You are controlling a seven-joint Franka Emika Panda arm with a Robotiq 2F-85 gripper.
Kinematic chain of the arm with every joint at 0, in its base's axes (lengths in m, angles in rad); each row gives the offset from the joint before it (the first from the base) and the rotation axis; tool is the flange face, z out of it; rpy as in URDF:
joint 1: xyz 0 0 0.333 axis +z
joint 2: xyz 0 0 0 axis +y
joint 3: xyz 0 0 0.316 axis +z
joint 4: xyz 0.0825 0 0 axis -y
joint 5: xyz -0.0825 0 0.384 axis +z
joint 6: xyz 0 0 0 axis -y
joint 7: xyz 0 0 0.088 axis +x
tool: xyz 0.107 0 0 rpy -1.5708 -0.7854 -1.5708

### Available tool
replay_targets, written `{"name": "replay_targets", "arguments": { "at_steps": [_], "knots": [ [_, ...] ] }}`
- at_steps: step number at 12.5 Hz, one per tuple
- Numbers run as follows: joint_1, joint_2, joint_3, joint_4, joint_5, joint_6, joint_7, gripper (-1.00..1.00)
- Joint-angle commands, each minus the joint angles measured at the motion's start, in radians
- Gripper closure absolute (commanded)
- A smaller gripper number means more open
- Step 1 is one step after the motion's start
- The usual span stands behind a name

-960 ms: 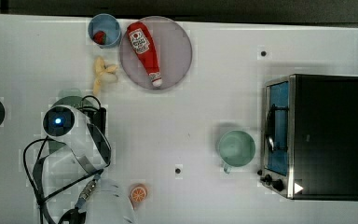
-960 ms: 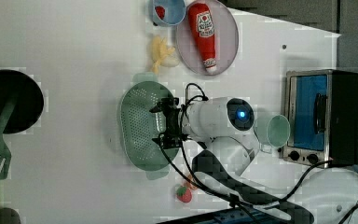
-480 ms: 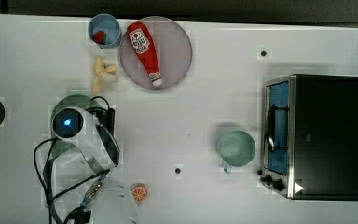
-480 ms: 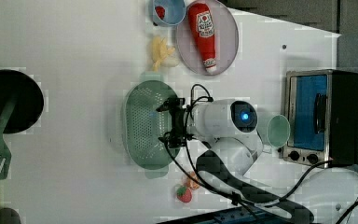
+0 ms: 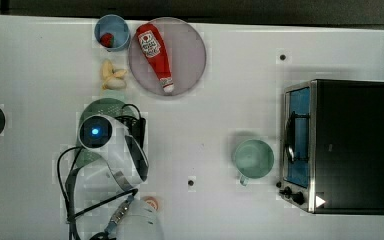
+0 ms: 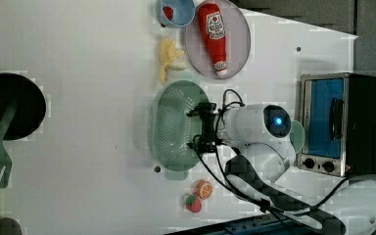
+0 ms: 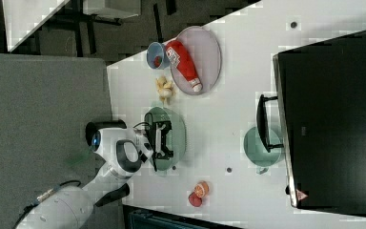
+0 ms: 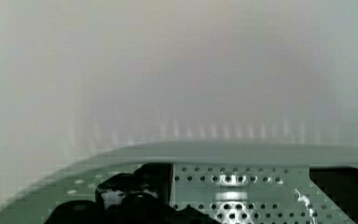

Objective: Drag strainer left to right.

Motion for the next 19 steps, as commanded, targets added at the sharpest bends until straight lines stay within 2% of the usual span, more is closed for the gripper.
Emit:
{"name": "replay_targets", "arguments": {
  "at_steps": [1, 7, 13, 19],
  "knots": [
    [-0.021, -0.033, -0.037, -0.026, 0.005, 0.012, -0.117, -1.00],
    [-0.041, -0.086, -0.147, -0.086, 0.005, 0.013, -0.245, -1.00],
    [-0.058, -0.092, -0.272, -0.099, 0.005, 0.026, -0.446, -1.00],
    [-0.062, -0.092, -0.369, -0.100, 0.005, 0.026, -0.508, -1.00]
  ]
}}
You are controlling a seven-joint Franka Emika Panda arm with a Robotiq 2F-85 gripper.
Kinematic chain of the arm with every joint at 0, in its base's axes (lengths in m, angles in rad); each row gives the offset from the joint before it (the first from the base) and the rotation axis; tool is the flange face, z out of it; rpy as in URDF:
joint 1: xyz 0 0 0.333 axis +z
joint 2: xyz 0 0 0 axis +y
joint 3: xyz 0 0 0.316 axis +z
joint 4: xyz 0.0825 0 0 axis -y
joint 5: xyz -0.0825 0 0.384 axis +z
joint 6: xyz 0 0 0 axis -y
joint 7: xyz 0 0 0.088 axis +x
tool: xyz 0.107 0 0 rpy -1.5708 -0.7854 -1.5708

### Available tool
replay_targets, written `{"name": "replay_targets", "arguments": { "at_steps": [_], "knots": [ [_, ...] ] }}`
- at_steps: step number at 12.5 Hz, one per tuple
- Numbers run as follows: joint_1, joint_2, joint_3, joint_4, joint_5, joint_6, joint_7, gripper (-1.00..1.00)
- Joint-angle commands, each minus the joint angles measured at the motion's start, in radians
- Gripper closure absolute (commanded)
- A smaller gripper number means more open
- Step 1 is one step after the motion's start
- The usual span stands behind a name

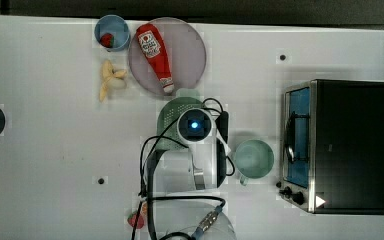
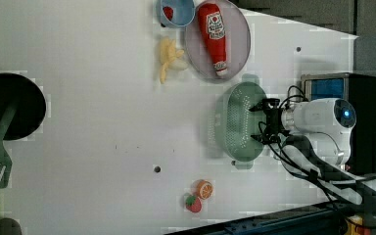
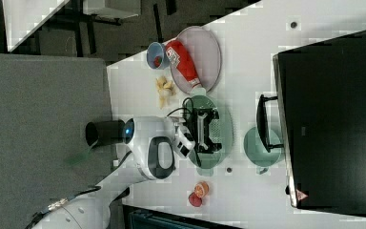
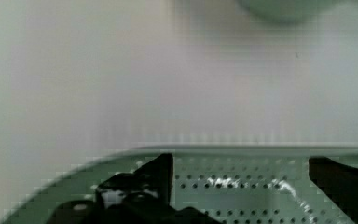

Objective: Drag strainer left to right.

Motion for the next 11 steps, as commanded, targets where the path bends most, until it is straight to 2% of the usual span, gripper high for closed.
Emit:
{"name": "replay_targets", "arguments": {
  "at_steps": [1, 7, 9, 11],
  "knots": [
    [-0.004, 0.000, -0.017, -0.009, 0.005, 0.000, -0.094, -1.00],
    [-0.002, -0.030, -0.009, -0.011, 0.006, -0.001, -0.120, -1.00],
    [-0.001, -0.115, 0.032, -0.011, 0.007, -0.028, -0.215, -1.00],
    [-0.001, -0.241, 0.050, 0.001, 0.014, -0.131, -0.325, -1.00]
  ]
}}
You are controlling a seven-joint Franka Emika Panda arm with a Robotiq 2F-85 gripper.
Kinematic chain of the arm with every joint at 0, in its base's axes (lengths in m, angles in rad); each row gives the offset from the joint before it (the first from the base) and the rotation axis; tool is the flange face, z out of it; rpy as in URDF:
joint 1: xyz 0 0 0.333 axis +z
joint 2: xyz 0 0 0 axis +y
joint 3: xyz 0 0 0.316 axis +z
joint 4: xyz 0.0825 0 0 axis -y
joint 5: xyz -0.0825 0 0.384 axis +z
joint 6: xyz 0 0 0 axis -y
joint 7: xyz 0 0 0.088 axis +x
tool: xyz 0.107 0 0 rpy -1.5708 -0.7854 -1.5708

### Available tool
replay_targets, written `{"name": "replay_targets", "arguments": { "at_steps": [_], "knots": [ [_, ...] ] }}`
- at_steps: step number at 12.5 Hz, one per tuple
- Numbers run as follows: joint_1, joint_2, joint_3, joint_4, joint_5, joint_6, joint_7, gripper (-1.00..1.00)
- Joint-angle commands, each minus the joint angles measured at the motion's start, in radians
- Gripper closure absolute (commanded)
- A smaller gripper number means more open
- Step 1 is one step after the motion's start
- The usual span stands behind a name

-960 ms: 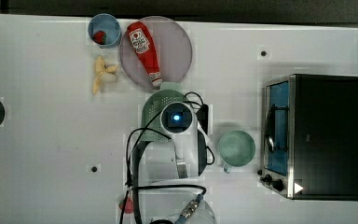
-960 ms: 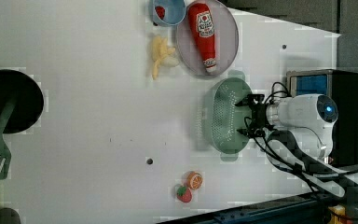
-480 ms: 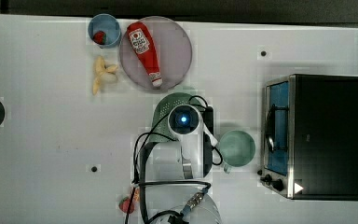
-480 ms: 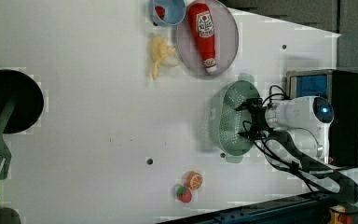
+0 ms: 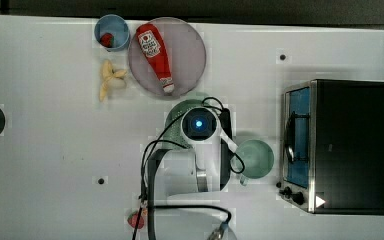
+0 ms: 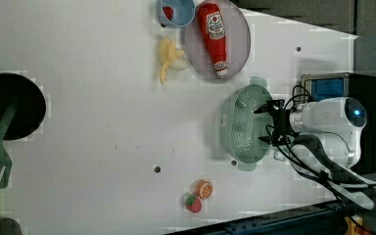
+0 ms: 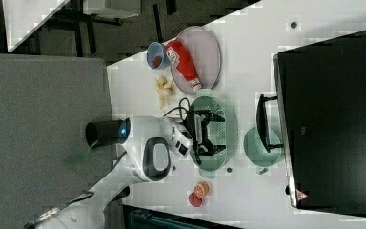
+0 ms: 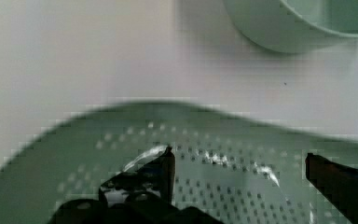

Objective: Drag strainer left to right.

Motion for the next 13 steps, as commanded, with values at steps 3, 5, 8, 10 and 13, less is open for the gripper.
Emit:
{"name": "replay_targets", "arguments": {
  "at_steps": [3, 5, 8, 10, 13],
  "knots": [
    [0.005, -0.375, 0.043, 0.090, 0.038, -0.340, -0.340, -1.00],
    [0.005, -0.493, 0.035, 0.180, 0.091, -0.536, -0.451, -1.00],
    [0.005, -0.594, 0.032, 0.315, 0.130, -0.800, -0.689, -1.00],
    [0.004, -0.610, 0.021, 0.387, 0.125, -0.878, -0.803, -1.00],
    [0.004, -0.600, 0.010, 0.450, 0.117, -0.889, -0.848, -1.00]
  ]
}}
